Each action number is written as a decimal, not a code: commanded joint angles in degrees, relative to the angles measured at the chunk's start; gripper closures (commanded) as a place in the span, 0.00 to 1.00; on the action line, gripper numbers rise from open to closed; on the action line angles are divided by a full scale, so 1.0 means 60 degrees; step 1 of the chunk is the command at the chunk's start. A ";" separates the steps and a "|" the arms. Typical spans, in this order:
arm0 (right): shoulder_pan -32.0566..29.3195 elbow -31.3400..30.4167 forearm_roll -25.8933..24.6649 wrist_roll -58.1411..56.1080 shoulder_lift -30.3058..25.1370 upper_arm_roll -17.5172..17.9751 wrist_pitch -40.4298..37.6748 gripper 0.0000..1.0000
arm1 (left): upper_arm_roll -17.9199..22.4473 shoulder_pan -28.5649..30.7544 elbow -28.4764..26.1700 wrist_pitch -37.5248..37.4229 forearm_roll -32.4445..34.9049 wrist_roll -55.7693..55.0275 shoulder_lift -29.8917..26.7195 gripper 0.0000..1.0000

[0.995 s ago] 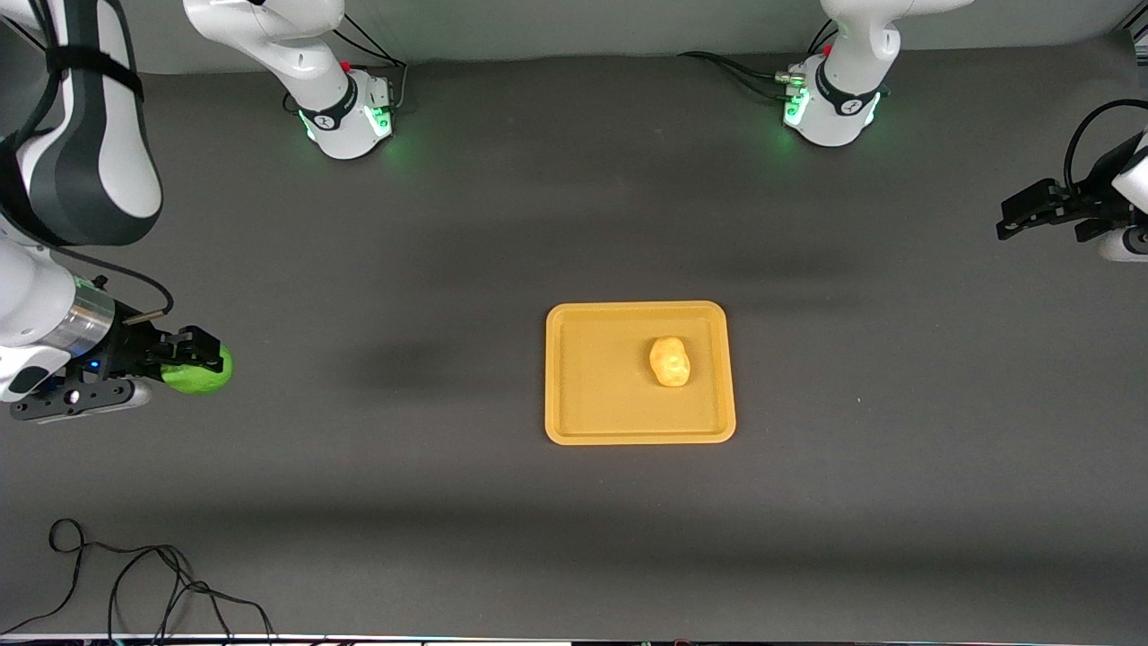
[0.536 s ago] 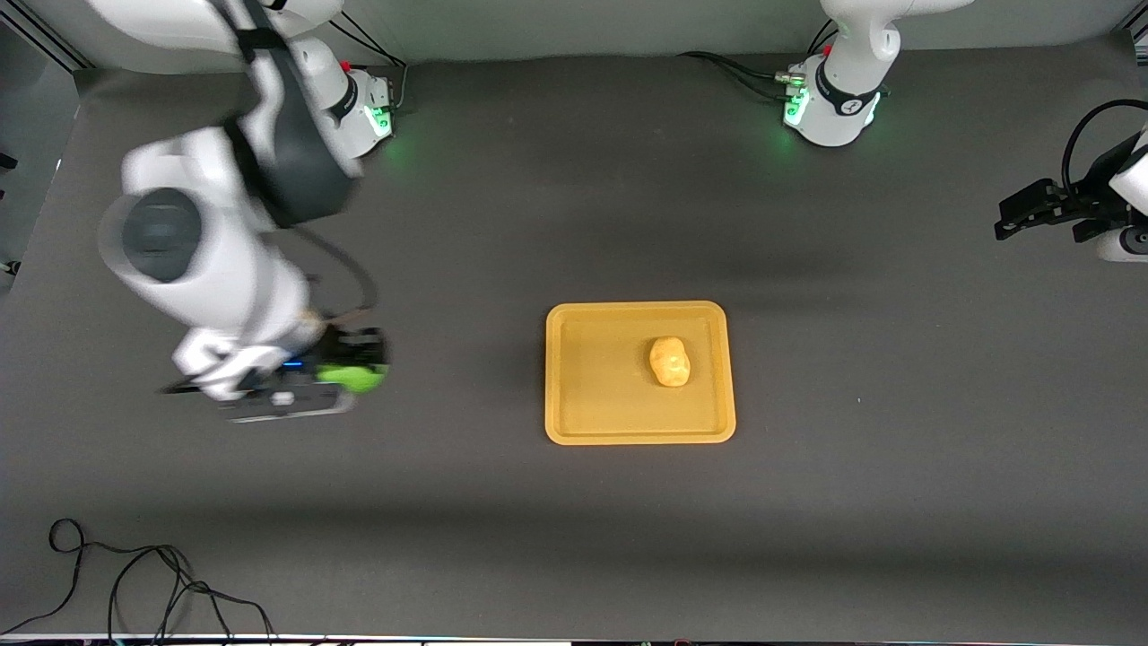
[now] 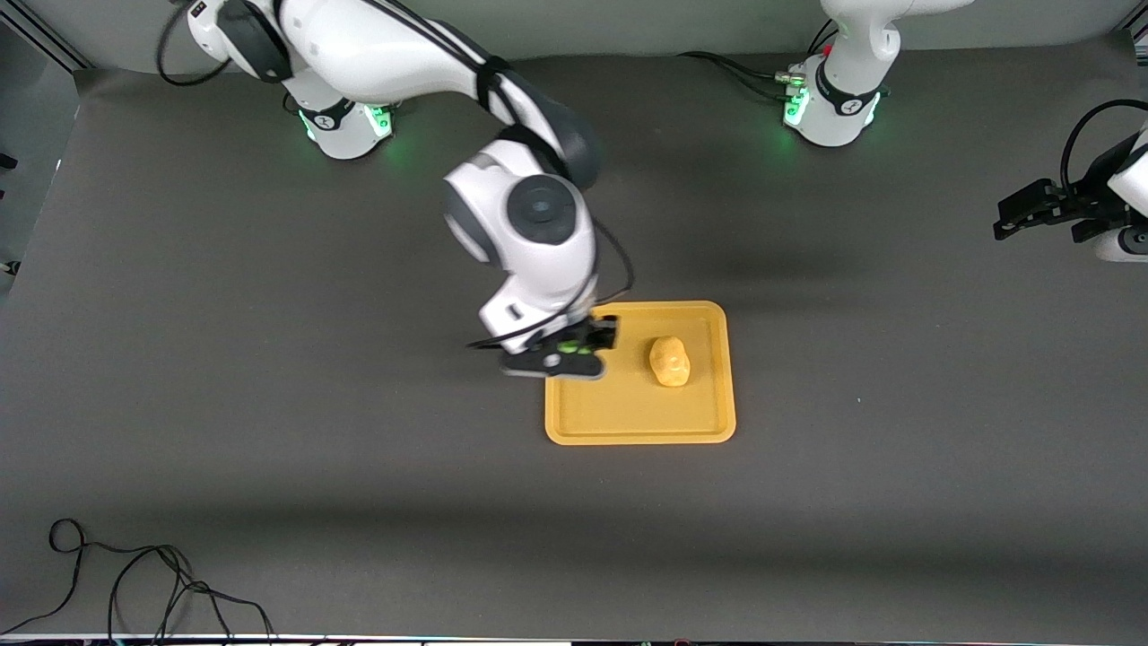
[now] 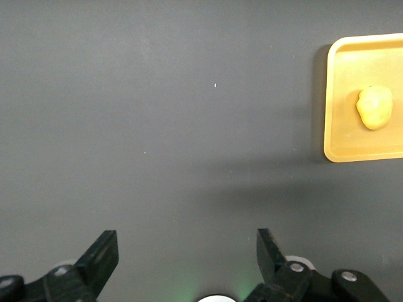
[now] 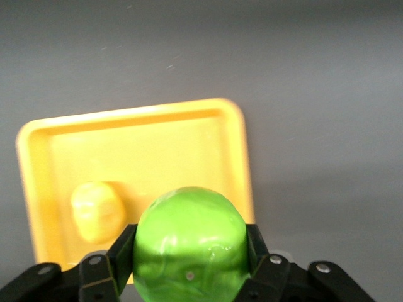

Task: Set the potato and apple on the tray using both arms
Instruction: 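Carry the apple with the right gripper and lower it beside the potato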

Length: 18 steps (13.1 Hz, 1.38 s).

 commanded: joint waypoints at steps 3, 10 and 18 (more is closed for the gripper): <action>0.0469 0.0623 -0.0547 0.0880 0.1282 0.0036 0.0843 0.77 | 0.0031 -0.0043 -0.0160 0.0063 -0.0073 0.0149 -0.0158 0.02; 0.0367 0.0535 -0.1136 0.0646 0.2514 0.0036 0.2193 0.77 | 0.0017 -0.0058 -0.0160 0.0078 -0.0073 0.0149 -0.0115 0.02; 0.0337 0.0505 -0.1356 0.0425 0.2720 0.0036 0.2252 0.76 | 0.0017 -0.0058 -0.0160 0.0136 -0.0073 0.0149 -0.0114 0.00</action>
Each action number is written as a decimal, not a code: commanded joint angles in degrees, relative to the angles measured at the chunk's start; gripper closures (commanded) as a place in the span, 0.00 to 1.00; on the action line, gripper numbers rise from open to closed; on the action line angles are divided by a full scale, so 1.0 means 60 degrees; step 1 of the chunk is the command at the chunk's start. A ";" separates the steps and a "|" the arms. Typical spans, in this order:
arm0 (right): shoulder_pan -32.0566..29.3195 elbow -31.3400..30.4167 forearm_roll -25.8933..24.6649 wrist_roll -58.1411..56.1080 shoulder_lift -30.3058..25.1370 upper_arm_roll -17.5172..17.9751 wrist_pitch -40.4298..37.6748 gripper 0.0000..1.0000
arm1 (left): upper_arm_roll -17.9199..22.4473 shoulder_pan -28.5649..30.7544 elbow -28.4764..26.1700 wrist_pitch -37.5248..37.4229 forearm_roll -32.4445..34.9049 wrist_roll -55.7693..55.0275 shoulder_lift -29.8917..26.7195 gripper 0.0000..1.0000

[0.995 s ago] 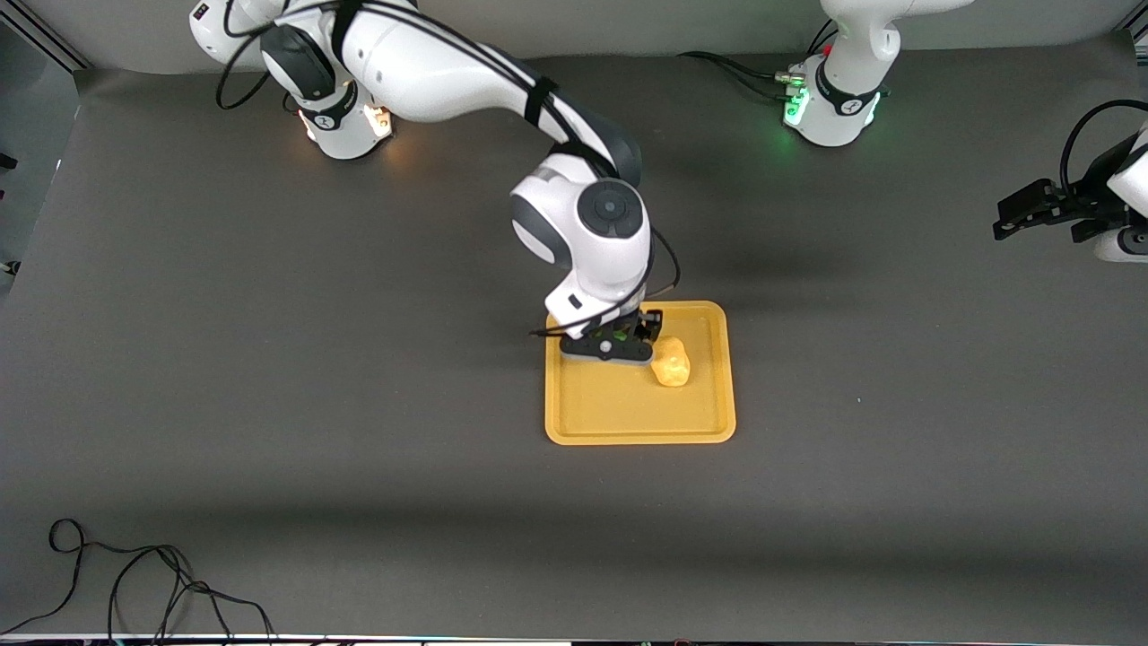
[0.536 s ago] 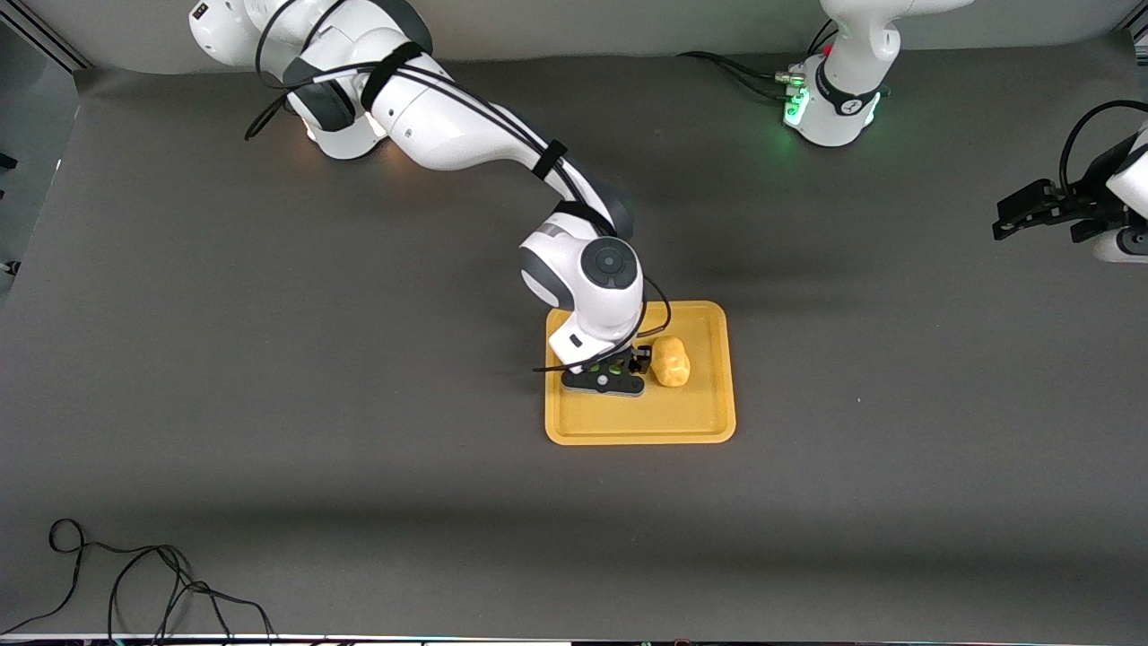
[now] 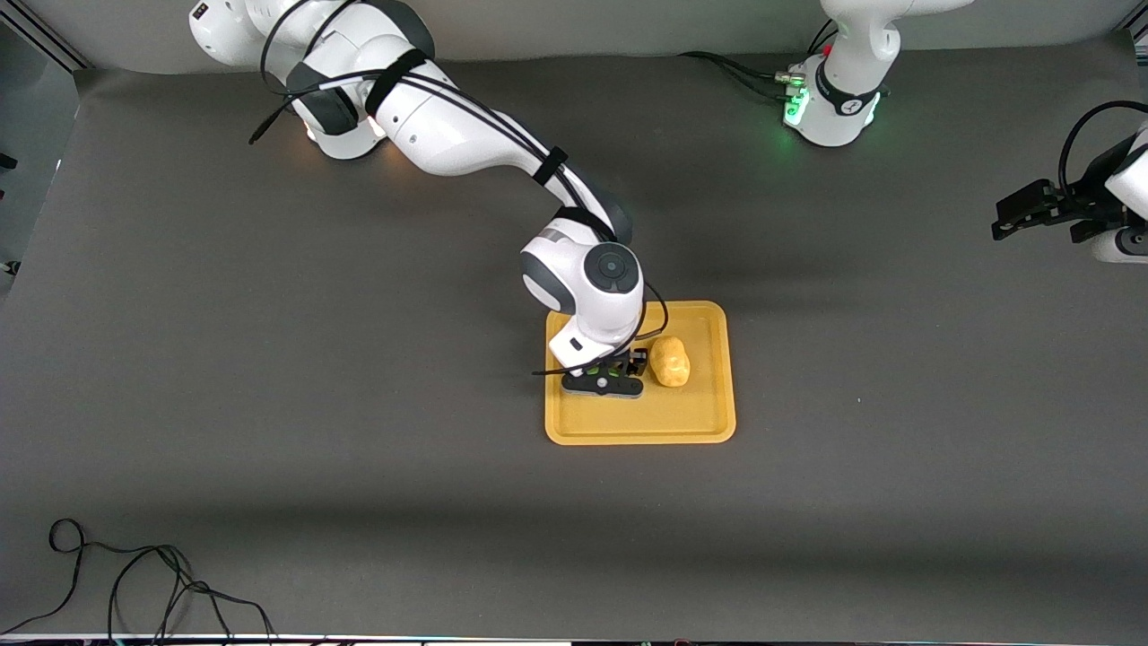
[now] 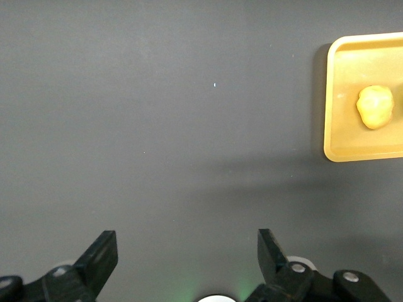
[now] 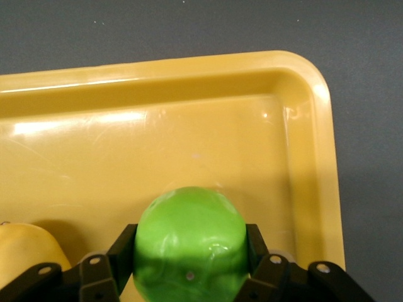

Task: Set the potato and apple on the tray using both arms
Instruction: 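Carry the apple with the right gripper and lower it beside the potato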

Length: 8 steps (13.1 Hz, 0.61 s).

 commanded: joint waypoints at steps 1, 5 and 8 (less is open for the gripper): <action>-0.0030 0.0345 -0.0188 -0.0161 0.0244 0.0027 0.0123 0.52 | 0.0028 -0.0056 -0.0127 0.0122 -0.0069 0.0145 -0.0117 0.00; -0.0030 0.0242 -0.0159 -0.0073 -0.0018 0.0027 0.0037 0.00 | 0.0028 -0.0070 -0.0127 0.0122 -0.0054 0.0145 -0.0131 0.00; -0.0045 0.0257 -0.0129 -0.0131 -0.0997 0.0012 -0.1234 0.00 | -0.0001 -0.0070 -0.0127 0.0195 0.0004 0.0160 -0.0102 0.01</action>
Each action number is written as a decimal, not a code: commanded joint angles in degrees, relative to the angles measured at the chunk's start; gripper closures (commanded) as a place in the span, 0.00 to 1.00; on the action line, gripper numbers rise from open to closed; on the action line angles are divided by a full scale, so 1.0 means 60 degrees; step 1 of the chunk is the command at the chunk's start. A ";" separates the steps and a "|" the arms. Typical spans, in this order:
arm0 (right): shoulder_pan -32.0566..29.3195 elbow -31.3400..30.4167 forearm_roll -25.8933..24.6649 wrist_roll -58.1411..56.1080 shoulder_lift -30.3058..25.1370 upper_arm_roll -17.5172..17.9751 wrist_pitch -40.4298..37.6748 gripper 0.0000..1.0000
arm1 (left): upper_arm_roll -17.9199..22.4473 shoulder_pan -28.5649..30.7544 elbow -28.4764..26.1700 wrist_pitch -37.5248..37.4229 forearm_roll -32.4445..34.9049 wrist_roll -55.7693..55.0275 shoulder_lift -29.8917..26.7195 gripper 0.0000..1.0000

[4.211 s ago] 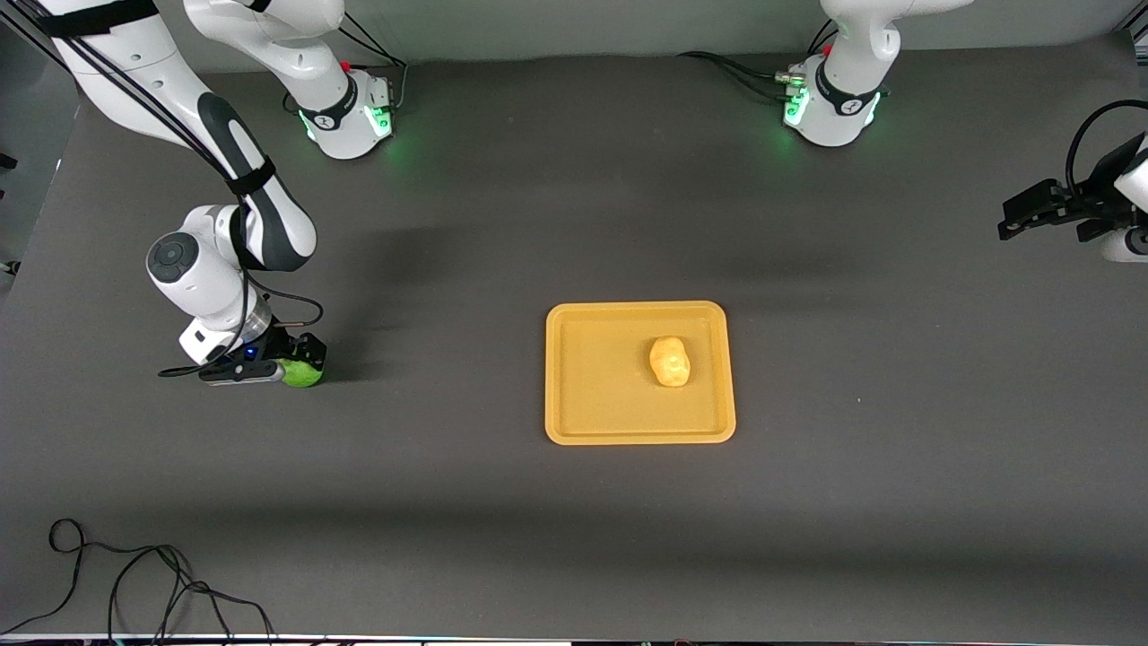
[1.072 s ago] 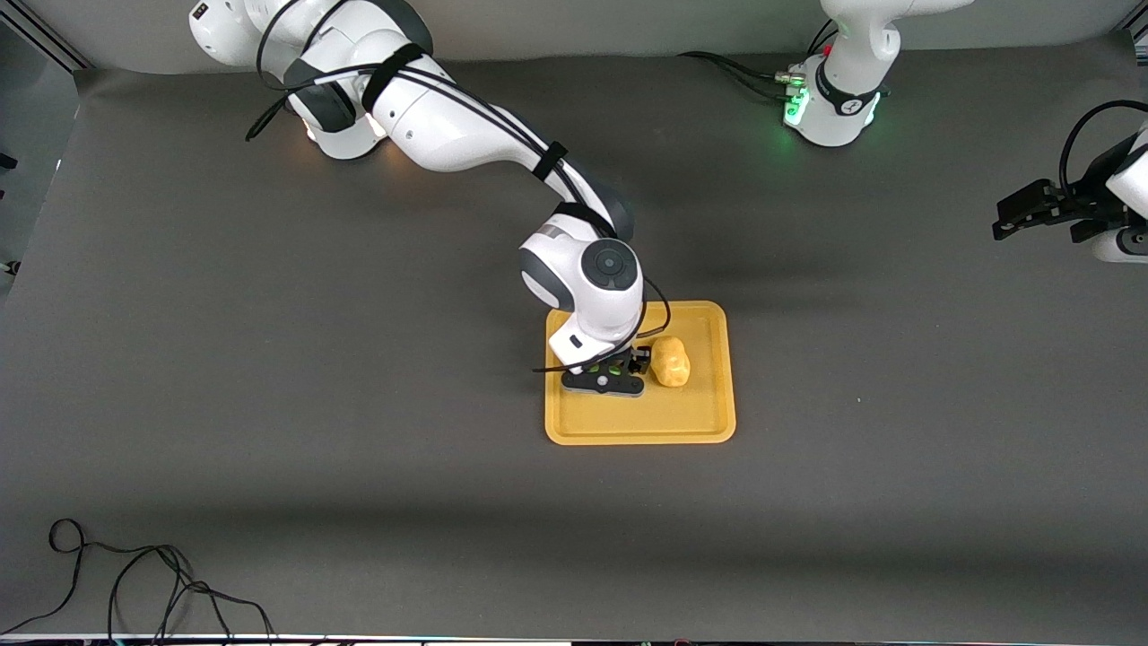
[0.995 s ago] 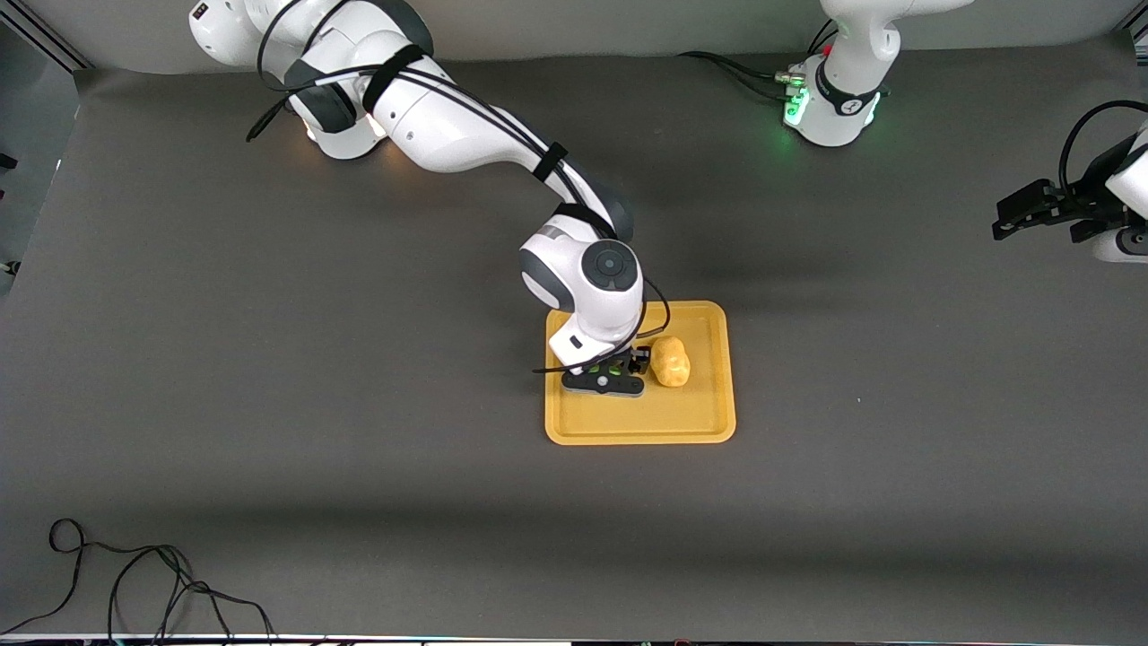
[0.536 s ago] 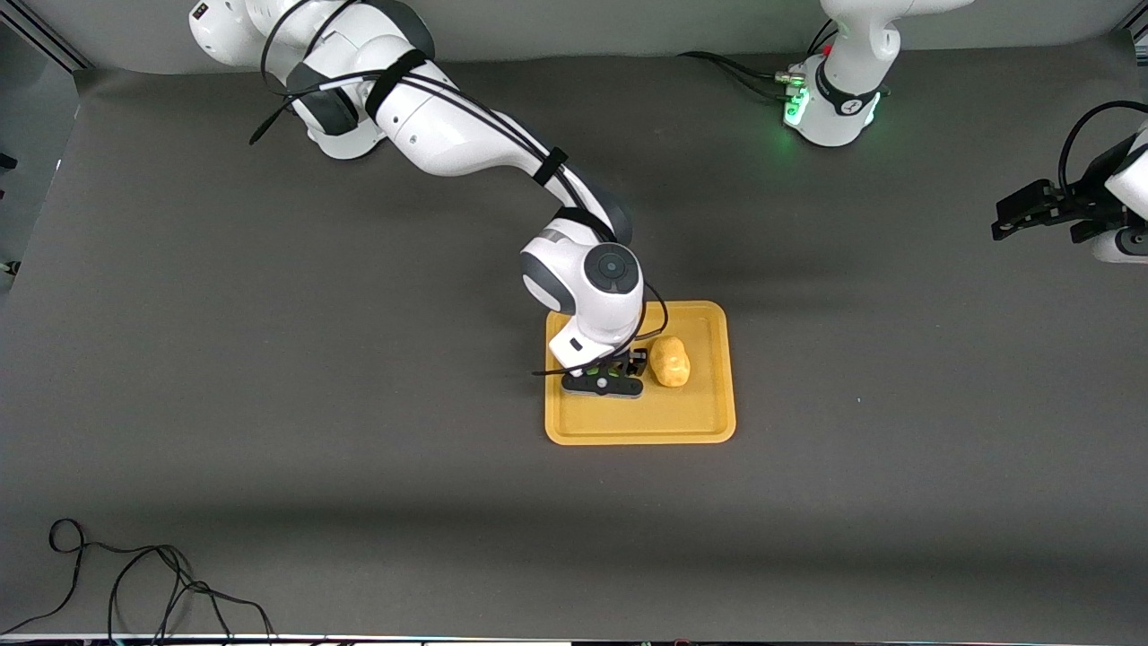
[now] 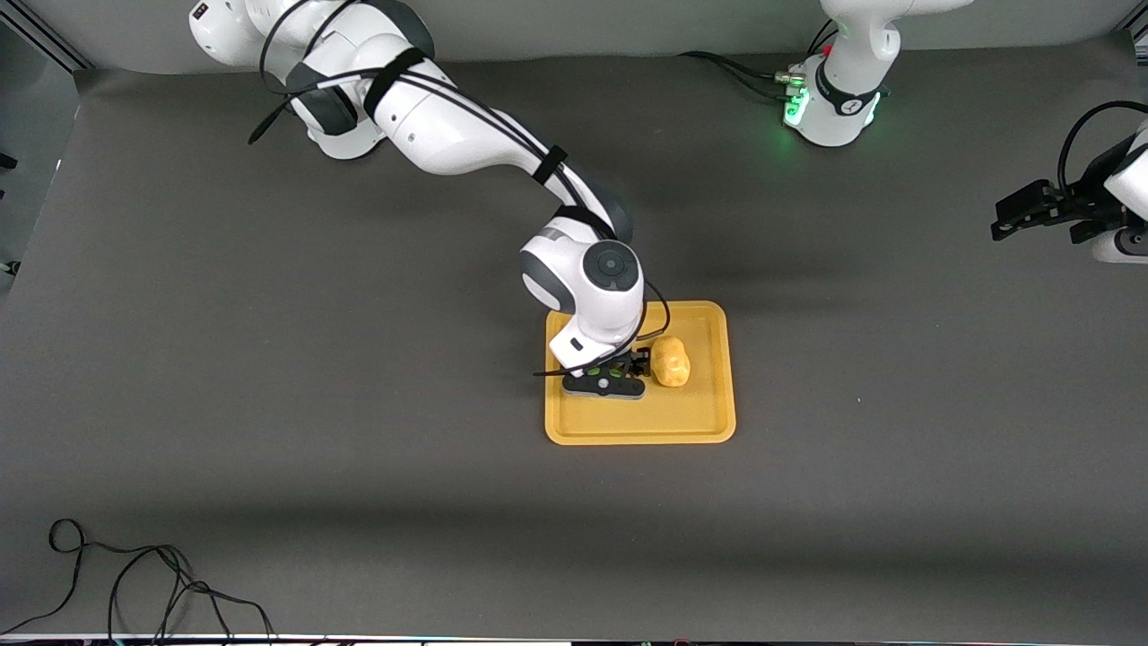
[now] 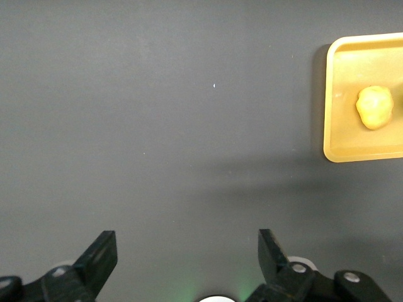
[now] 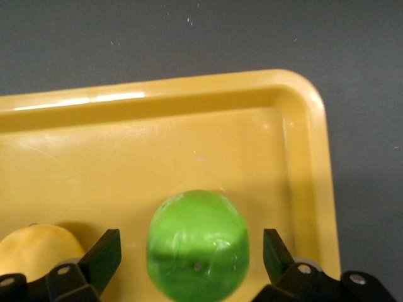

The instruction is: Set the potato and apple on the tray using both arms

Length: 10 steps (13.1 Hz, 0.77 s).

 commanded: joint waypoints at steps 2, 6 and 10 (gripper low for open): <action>-0.0088 -0.0042 -0.0099 -0.0170 -0.1647 0.0004 -0.1761 0.00 | 0.0025 -0.0069 -0.0122 0.0162 0.0004 0.0156 -0.0117 0.01; -0.0877 -0.0100 -0.0055 -0.1891 -0.3215 0.0034 -0.3723 0.00 | 0.0011 -0.0069 -0.0151 0.0191 0.0033 0.0156 -0.0103 0.01; -0.2326 -0.1265 0.0265 -0.4794 -0.5497 0.0034 -0.5325 0.00 | 0.0025 -0.0054 -0.0136 0.0162 0.0063 0.0156 -0.0146 0.00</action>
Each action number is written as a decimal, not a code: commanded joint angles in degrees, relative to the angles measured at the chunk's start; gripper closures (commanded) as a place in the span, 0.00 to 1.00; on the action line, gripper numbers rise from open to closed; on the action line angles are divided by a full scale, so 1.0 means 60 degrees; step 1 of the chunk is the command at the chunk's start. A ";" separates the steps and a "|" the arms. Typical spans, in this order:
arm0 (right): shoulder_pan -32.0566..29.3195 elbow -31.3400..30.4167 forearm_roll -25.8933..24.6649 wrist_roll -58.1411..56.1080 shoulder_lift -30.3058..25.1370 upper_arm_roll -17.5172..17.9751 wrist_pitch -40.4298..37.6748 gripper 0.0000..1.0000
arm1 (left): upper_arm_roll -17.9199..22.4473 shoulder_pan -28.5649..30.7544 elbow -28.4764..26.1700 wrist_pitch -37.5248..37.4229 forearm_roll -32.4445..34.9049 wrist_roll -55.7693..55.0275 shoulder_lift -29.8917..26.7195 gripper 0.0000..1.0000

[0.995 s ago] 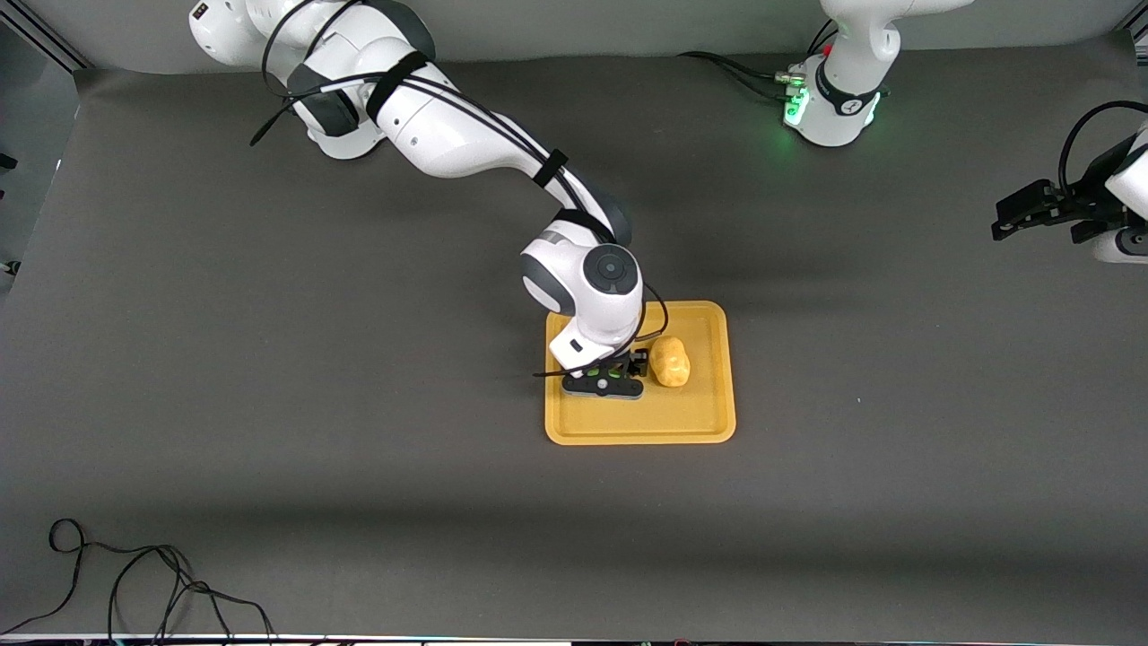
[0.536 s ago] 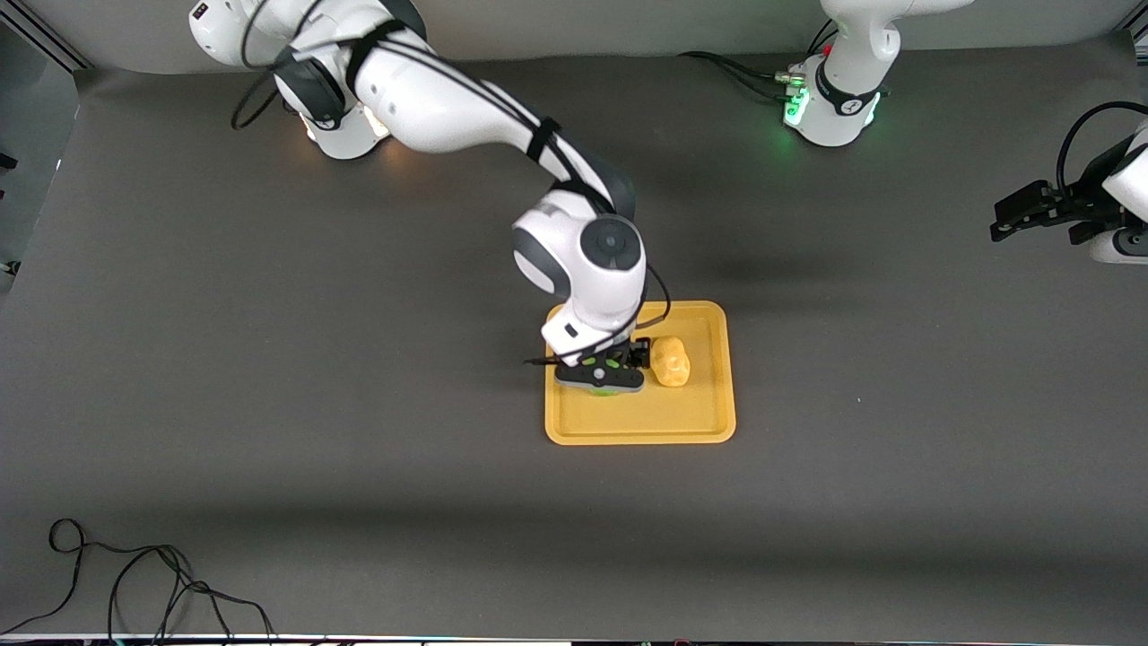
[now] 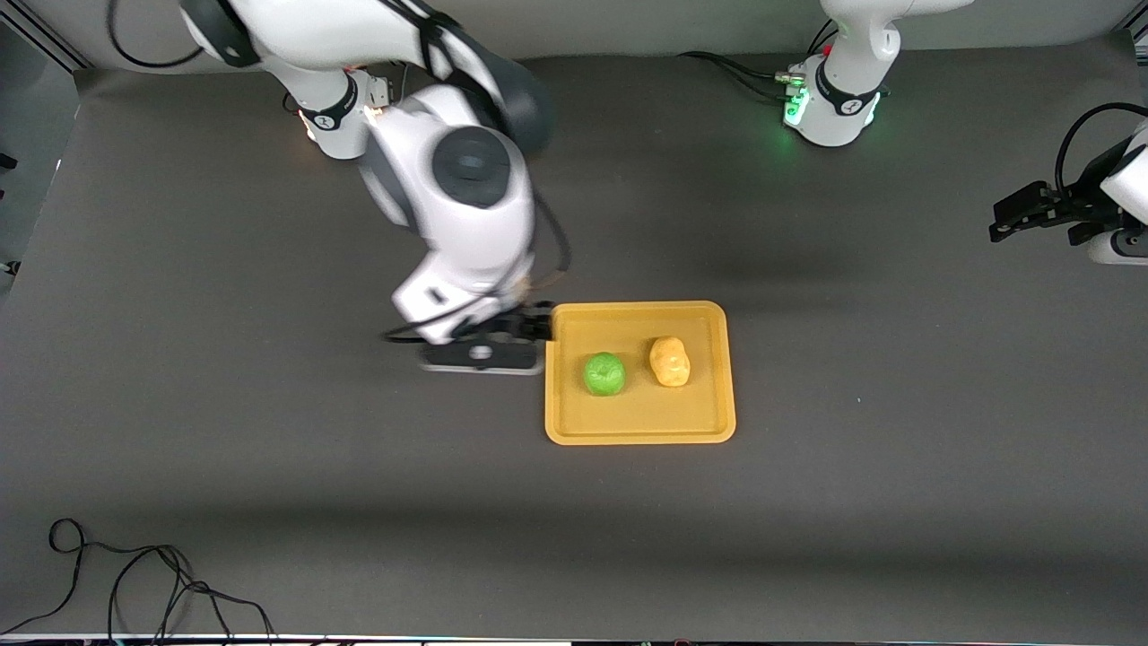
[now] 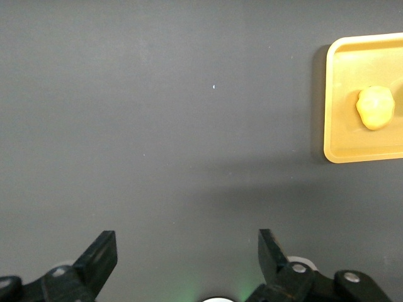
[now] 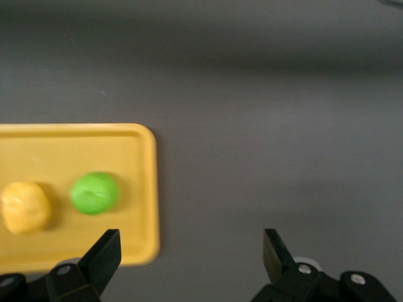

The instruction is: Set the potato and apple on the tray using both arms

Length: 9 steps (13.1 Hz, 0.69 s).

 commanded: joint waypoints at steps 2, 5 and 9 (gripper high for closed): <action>-0.1406 -0.3233 0.0668 -0.2083 -0.3118 0.0071 -0.0103 0.00 | 0.0042 0.0004 -0.0087 0.0140 0.0049 0.0184 -0.0167 0.01; -0.2695 -0.5068 0.0756 -0.3578 -0.4821 0.0086 0.0220 0.00 | 0.0057 0.0019 -0.0087 0.0258 0.0079 0.0419 -0.0137 0.01; -0.4395 -0.6301 0.1065 -0.4651 -0.5909 0.0071 0.0439 0.00 | 0.0086 0.0019 -0.0072 0.0287 0.0079 0.0770 -0.0152 0.02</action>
